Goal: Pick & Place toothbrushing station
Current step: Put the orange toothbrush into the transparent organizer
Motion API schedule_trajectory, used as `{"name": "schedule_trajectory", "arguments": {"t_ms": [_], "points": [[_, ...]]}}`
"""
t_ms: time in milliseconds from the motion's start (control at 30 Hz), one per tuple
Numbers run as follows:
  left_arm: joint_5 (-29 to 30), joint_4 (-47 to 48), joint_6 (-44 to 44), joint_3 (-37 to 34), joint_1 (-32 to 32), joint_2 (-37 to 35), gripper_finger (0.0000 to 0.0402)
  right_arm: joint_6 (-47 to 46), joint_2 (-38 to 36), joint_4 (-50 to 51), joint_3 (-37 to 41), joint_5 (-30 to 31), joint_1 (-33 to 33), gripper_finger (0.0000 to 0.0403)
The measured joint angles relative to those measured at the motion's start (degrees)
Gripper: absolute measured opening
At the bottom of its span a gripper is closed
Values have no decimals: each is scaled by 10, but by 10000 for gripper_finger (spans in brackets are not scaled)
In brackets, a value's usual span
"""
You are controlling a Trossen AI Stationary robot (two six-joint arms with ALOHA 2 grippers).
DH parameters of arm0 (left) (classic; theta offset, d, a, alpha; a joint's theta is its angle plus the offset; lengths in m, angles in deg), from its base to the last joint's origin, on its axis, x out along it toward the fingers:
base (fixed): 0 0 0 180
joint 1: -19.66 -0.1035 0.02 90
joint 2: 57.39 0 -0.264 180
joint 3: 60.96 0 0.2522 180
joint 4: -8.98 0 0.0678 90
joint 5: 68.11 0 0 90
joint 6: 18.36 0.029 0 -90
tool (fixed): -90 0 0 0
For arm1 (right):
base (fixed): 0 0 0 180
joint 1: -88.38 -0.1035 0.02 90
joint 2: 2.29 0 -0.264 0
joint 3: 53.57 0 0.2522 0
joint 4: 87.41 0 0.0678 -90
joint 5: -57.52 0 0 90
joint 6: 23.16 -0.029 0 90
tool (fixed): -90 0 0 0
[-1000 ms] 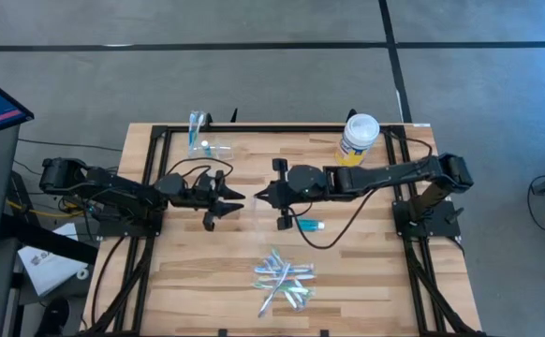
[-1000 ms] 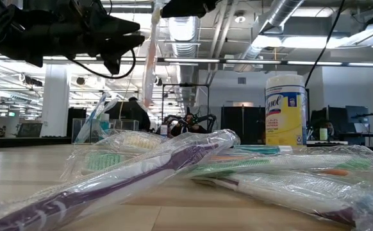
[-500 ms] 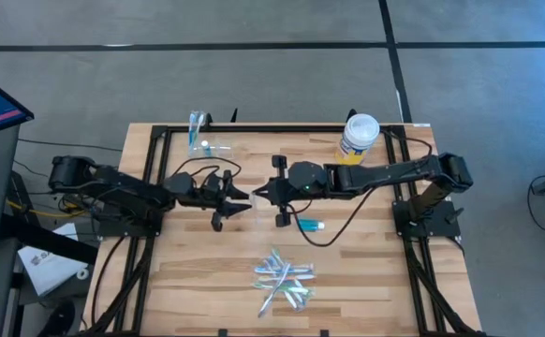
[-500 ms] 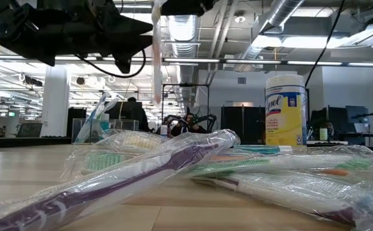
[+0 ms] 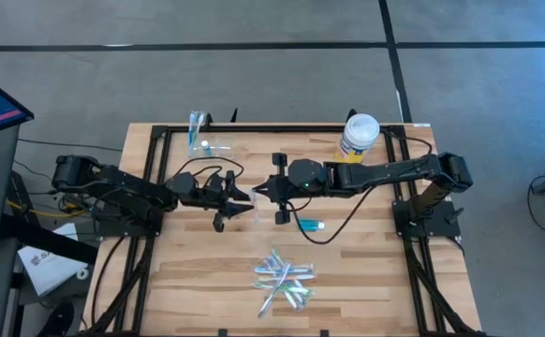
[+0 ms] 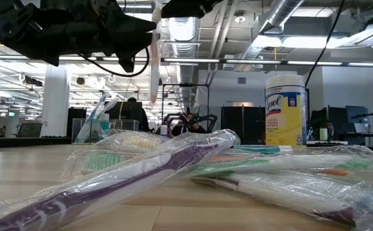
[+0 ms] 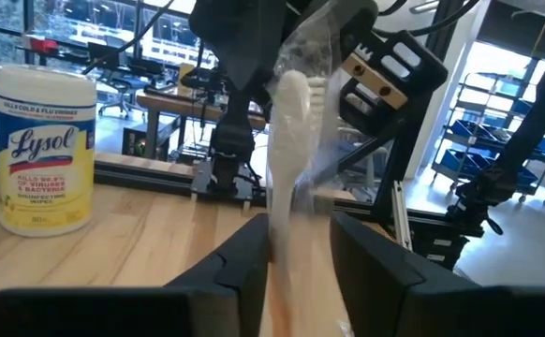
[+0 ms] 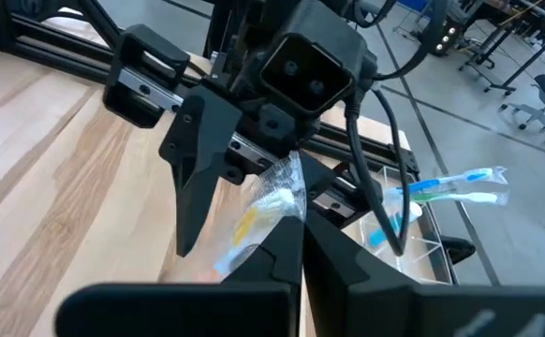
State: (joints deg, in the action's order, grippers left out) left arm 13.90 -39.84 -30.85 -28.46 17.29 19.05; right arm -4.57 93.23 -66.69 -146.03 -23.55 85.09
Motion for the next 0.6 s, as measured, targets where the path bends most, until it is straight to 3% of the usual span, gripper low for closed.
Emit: {"name": "schedule_trajectory", "arguments": {"t_ms": [233,600], "points": [[11,-1,1,0,0,0,16,-2,0,-1,0,0,0,0],[28,-2,2,0,0,0,6,2,0,1,0,0,0,9]]}}
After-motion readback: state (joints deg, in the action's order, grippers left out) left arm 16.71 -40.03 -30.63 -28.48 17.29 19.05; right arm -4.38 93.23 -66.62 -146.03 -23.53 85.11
